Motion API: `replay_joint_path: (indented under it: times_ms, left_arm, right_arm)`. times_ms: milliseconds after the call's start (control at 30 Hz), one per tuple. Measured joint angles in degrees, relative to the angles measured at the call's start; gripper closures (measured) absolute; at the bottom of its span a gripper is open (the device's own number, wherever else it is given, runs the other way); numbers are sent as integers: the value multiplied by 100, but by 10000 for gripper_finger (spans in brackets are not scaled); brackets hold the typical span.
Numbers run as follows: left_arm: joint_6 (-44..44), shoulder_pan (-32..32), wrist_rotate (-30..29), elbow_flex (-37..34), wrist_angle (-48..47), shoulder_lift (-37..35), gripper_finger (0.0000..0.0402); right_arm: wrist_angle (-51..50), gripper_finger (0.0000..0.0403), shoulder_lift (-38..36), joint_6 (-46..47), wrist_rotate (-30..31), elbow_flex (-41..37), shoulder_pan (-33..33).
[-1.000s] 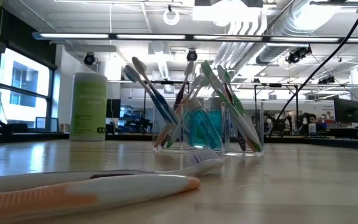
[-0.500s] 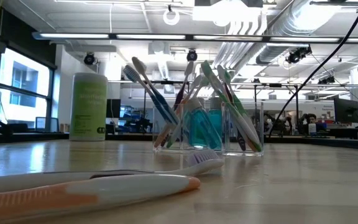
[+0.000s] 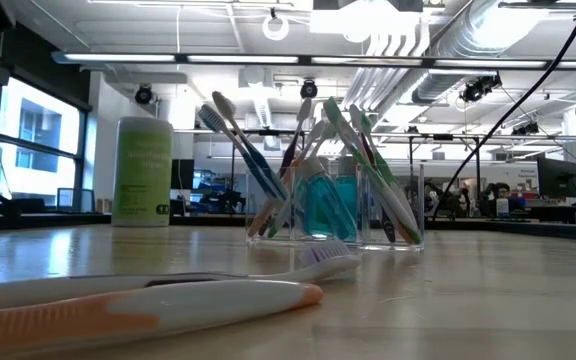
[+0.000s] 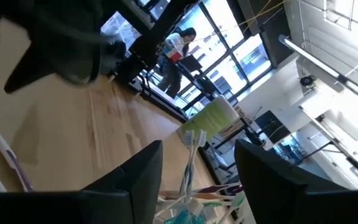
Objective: Pick & Place toothbrushing station
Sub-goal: Put the orange toothbrush into the transparent organizer
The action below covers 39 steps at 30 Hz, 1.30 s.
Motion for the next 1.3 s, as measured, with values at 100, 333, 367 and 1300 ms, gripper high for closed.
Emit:
replay_joint_path:
  times_ms: [100, 333, 367, 1300]
  left_arm:
    - [-155, 11, 60, 0, 7, 113, 170]
    - [-705, 84, 279, 1, 29, 231, 170]
    - [-708, 96, 273, 2, 21, 234, 170]
    - [-875, 274, 847, 20, 311, 660, 170]
  right_arm:
    - [-1, 210, 0, 181, -101, 0, 0]
    - [-2, 210, 0, 362, -302, 1, 13]
    - [-2, 210, 0, 362, -304, 0, 21]
    - [-2, 210, 4, 364, -584, 1, 84]
